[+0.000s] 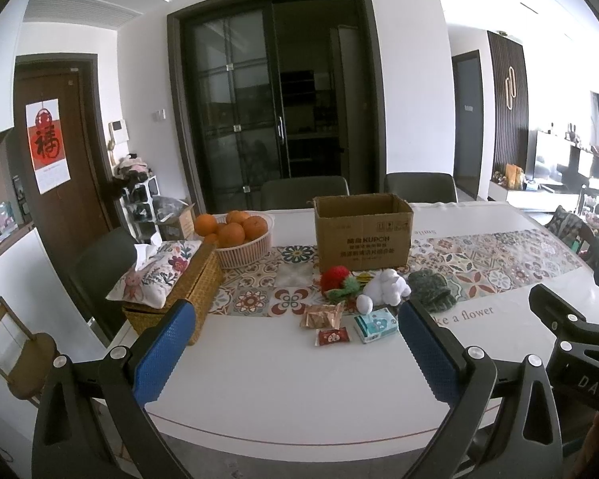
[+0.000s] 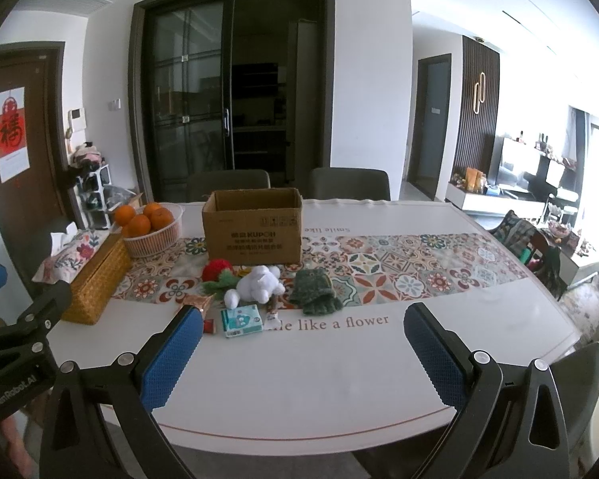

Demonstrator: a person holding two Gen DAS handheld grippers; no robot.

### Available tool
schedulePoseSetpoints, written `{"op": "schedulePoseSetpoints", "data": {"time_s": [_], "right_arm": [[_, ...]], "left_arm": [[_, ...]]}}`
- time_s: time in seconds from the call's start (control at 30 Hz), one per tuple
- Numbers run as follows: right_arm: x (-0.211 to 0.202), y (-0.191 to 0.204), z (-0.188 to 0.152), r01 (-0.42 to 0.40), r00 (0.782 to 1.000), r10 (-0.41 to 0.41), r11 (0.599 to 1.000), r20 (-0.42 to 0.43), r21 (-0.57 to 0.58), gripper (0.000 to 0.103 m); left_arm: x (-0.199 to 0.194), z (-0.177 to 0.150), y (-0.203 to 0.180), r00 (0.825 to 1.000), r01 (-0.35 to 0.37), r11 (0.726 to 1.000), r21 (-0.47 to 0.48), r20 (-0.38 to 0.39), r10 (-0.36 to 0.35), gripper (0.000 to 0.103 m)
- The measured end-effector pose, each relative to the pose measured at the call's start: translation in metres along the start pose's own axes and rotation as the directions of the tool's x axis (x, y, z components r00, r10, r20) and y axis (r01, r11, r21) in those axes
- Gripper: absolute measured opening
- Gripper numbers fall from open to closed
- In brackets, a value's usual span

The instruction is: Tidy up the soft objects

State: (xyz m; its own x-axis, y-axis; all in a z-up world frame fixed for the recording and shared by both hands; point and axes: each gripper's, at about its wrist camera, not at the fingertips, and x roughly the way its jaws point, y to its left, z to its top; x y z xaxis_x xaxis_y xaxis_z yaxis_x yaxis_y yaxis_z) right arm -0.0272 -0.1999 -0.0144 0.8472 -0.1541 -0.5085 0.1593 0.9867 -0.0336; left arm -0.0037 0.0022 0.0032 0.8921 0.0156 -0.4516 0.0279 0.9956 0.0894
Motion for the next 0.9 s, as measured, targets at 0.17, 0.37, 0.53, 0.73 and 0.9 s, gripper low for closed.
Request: {"op": "schedulePoseSetpoints", "data": {"time_s": [0.17, 0.37, 0.53, 0.73, 0.9], "right_arm": [[0.0, -0.0003, 0.0001, -0.002, 1.0, 0.002, 1.0, 0.001, 0.0, 0.102], [-0.0005, 0.0012, -0.0001, -0.002, 1.0, 0.002, 1.0, 0.002, 0.0, 0.102], [0.0008, 0.0021, 0.001, -0.001, 1.0, 0.001, 1.0, 0.003, -0.002, 0.102], [0.0007, 0.002, 0.0012, -0.003, 1.0, 0.003, 1.0, 0.003, -0.001, 0.102], [0.0005, 0.0021, 0.0011, -0.003, 1.0, 0.003, 1.0, 0.004, -0.001, 0.102]], "left_arm": [[0.0009, 0.0007, 0.0007, 1.0, 0.001, 1.0, -0.001, -0.002, -0.001, 0.103], [0.0007, 0.0006, 0.0008, 1.0, 0.001, 1.0, 0.0, -0.001, -0.001, 0.103], [0.0001, 0.0008, 0.0012, 1.0, 0.001, 1.0, -0.002, 0.0, -0.001, 0.103], [0.0003, 0.0013, 0.0012, 1.0, 0.001, 1.0, 0.0, -0.001, -0.001, 0.103], [0.0005, 0.0012, 0.0012, 1.0, 0.001, 1.0, 0.0, 0.0, -0.001, 0.103]]}}
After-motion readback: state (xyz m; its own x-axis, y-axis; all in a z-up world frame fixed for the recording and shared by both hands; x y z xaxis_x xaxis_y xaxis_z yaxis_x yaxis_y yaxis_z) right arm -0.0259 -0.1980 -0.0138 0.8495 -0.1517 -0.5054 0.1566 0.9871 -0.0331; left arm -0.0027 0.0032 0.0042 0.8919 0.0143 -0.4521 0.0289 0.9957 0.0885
